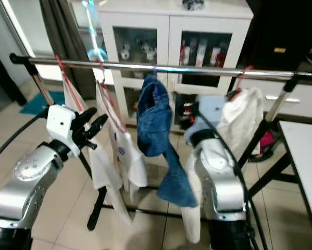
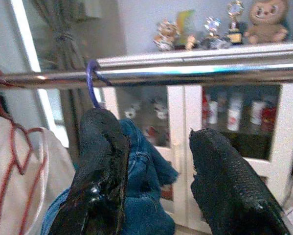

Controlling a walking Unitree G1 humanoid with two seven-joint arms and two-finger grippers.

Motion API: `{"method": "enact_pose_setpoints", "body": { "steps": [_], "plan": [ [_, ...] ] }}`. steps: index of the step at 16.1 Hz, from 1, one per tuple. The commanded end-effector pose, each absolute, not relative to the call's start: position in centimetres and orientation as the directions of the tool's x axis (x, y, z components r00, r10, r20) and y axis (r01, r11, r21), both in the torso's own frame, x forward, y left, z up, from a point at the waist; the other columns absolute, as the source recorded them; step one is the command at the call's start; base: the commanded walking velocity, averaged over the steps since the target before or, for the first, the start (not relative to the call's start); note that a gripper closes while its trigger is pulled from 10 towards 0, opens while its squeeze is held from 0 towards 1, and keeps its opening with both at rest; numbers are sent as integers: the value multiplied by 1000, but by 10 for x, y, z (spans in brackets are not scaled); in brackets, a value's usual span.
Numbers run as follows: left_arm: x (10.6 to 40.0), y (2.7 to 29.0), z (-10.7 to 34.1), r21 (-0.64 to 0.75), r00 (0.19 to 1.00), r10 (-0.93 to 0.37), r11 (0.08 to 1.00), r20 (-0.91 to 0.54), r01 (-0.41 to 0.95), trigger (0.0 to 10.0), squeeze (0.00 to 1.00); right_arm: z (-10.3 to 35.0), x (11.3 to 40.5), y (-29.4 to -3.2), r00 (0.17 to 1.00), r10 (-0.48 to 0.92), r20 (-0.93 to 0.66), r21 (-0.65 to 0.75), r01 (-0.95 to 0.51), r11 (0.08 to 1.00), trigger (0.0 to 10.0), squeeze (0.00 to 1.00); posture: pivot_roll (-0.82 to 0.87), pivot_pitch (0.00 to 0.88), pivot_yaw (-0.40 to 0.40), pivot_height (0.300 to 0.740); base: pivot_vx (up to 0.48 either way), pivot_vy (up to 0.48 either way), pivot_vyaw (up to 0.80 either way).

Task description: Hang hanger

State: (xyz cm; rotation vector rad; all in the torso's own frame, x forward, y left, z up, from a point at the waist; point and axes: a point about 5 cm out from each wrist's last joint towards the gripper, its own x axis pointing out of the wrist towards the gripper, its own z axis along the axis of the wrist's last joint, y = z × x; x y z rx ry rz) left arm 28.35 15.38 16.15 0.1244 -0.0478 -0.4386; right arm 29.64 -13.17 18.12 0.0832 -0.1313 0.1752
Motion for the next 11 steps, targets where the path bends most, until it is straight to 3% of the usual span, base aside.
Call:
{"method": "enact_pose_setpoints", "body": {
  "steps": [1,3,4,8,11],
  "plan": [
    [284,153,162,122,903,-429,898,24,424,10000,0,181,298,-136,980,156,125,85,-167,982,10000,0,-84,0,74,719,0,0,0],
    [281,154,160,132,884,-466,878,14,461,10000,0,180,303,-130,976,187,108,100,-198,975,10000,0,-84,0,74,719,0,0,0],
    [279,153,160,139,879,-476,871,12,470,10000,0,181,309,-132,983,155,98,128,-167,978,10000,1000,-76,0,69,719,0,0,0],
    [267,149,156,180,812,-581,794,-52,580,10000,0,185,347,-131,991,132,2,-6,-132,991,10000,1000,-57,0,58,719,0,0,0],
    [258,147,152,206,758,-643,731,-109,650,10000,0,176,360,-134,995,75,-69,-118,-83,990,10000,1000,-52,0,54,719,0,0,0]
  ]
}}
